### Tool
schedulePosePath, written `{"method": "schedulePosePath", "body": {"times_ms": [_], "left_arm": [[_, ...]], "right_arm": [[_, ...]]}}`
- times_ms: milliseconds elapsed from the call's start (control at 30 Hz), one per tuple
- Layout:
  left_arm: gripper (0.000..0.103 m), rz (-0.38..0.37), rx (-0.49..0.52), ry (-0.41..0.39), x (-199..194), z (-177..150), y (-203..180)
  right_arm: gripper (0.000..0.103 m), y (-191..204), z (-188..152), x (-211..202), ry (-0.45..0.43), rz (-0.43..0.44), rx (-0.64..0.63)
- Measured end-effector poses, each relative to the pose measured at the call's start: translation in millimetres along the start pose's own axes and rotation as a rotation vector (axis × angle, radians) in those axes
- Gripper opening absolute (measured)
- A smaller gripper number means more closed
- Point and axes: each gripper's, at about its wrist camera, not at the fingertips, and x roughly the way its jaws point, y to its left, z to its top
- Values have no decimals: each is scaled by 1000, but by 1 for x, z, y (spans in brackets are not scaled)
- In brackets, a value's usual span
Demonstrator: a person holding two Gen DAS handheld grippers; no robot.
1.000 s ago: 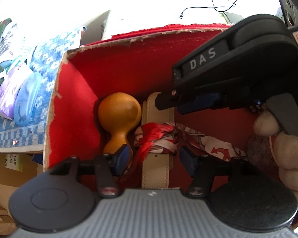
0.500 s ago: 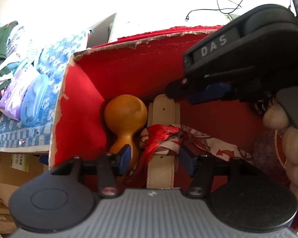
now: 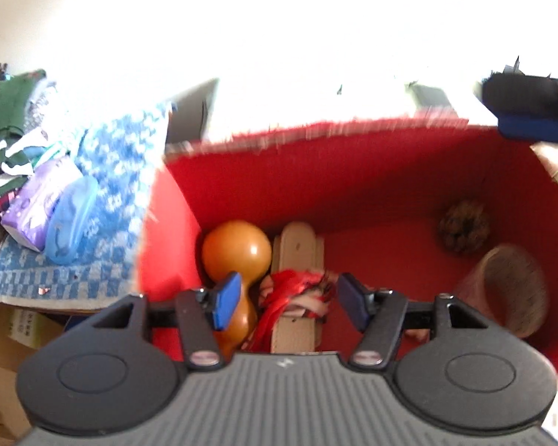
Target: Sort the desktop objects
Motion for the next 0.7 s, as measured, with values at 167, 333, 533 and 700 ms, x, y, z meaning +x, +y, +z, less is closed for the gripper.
{"method": "schedulePosePath", "body": {"times_ms": [167, 333, 533, 700], "left_arm": [[90, 55, -13, -176, -63, 0, -3], [87, 42, -65, -174, -104, -36, 9], [90, -8, -154, -55, -109, -98, -14], [90, -34, -206, 96, -78, -131, -35]], "right_arm": [[38, 8, -19, -68, -192, 14, -132], [74, -14, -31, -125, -355, 33, -100], [62, -32, -42, -151, -293, 84, -157], [62, -44, -69, -161, -140, 149, -242]]}}
